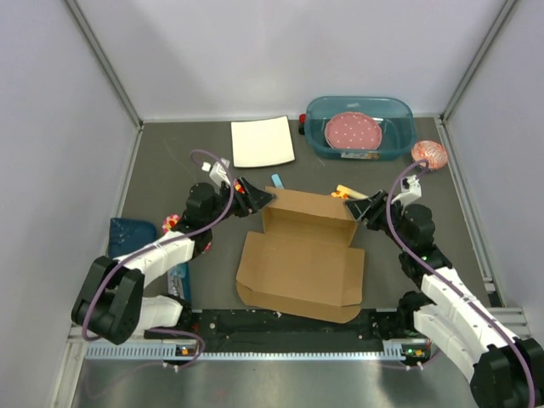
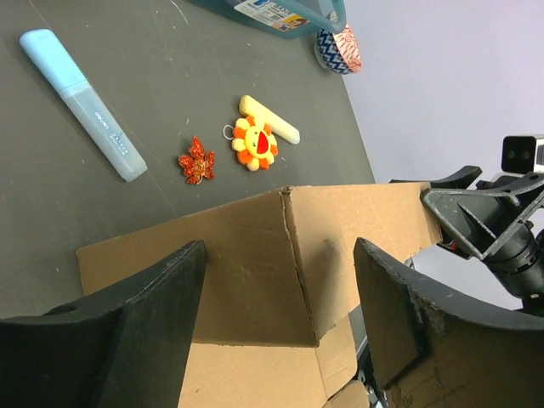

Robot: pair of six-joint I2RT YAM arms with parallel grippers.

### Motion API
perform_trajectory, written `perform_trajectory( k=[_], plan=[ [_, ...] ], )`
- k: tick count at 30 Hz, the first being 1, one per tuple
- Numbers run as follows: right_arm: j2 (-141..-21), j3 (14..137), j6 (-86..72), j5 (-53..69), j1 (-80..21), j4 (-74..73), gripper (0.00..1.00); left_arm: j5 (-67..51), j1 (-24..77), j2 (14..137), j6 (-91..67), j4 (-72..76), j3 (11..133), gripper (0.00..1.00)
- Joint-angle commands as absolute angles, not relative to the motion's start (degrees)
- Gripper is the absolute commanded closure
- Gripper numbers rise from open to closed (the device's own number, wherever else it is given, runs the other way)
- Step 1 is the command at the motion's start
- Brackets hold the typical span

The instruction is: Fold the paper box

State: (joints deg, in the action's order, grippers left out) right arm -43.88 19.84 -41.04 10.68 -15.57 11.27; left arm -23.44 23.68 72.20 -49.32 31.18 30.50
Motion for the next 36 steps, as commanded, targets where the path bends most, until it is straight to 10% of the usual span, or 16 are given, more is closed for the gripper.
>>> perform_trajectory(
  k=[1,14,27,36],
  plan=[
    [-44.6,16.6,-37.8,12.0,-15.7,1.2,0.45,-25.9,23.1,74.5,-48.8,33.0,33.0,0.28],
    [-44.4,13.4,-38.2,11.2,-15.8,0.9,0.48,-26.9,23.0,80.4,-48.0,38.2,25.2,0.68],
    [-43.7,14.9,-37.8,9.1,-15.8,-6.2,0.47,-25.9,22.9,76.9,-44.7,32.0,26.0,0.62],
    [-42.3,29.0,-35.8,4.6,-15.7,-16.1,0.25,-19.7,22.8,66.3,-41.8,17.7,37.0,0.29]
  ],
)
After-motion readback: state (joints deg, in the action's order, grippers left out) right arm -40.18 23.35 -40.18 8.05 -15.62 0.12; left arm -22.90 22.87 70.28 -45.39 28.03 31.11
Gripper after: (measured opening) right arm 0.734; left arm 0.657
